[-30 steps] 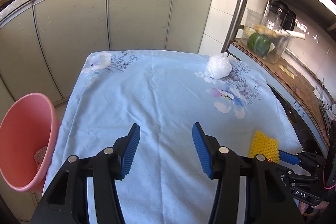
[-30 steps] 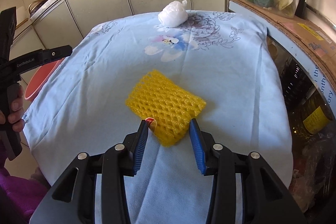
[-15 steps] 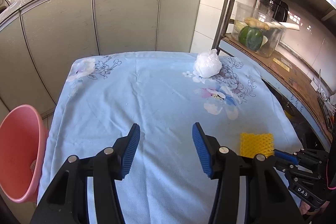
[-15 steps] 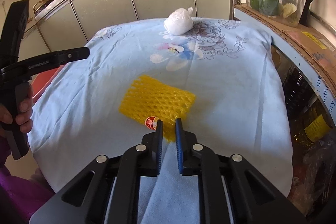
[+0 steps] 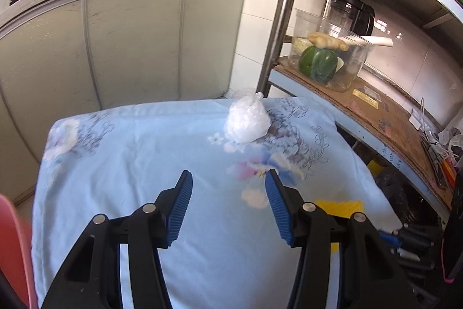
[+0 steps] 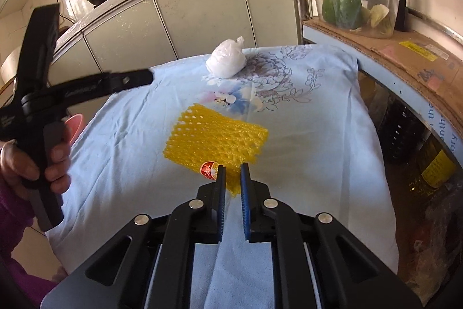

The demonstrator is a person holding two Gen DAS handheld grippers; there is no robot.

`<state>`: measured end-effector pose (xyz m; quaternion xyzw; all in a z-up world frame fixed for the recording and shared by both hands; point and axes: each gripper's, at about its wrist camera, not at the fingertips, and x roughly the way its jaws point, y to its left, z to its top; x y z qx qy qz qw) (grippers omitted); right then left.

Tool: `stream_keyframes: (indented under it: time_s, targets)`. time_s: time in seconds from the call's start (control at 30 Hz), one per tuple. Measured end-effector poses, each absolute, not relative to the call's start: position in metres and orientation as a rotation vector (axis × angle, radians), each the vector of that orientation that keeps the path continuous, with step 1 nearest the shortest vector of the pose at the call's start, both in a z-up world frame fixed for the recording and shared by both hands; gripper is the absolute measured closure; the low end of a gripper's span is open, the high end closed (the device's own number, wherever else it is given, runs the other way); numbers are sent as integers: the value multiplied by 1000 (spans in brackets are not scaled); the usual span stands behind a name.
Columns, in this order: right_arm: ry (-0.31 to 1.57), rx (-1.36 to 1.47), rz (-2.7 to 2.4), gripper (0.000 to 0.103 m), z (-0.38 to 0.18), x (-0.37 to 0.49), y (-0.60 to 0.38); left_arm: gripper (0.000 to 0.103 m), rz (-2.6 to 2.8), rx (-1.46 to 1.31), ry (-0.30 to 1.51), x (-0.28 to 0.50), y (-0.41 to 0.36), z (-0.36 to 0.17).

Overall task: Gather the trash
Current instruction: 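Grasp the white plastic bag with the left tool while the right tool grasps the yellow foam net, then carry the white plastic bag and yellow foam net over the pink bucket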

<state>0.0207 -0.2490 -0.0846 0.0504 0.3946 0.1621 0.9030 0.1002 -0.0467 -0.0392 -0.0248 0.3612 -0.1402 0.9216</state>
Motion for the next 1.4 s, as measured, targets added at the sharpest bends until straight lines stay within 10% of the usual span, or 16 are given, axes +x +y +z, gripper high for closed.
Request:
stream_keyframes:
  time_s: [0.73, 0.93, 1.4]
  targets:
    - [857, 182, 314, 93, -91, 25, -259, 44, -277, -92, 854, 234, -93, -82]
    - [864, 183, 318, 93, -92, 26, -259, 69, -292, -65, 795, 213, -93, -80]
    - [853, 173, 323, 93, -91, 26, -259, 78, -251, -81, 726, 131, -56, -41]
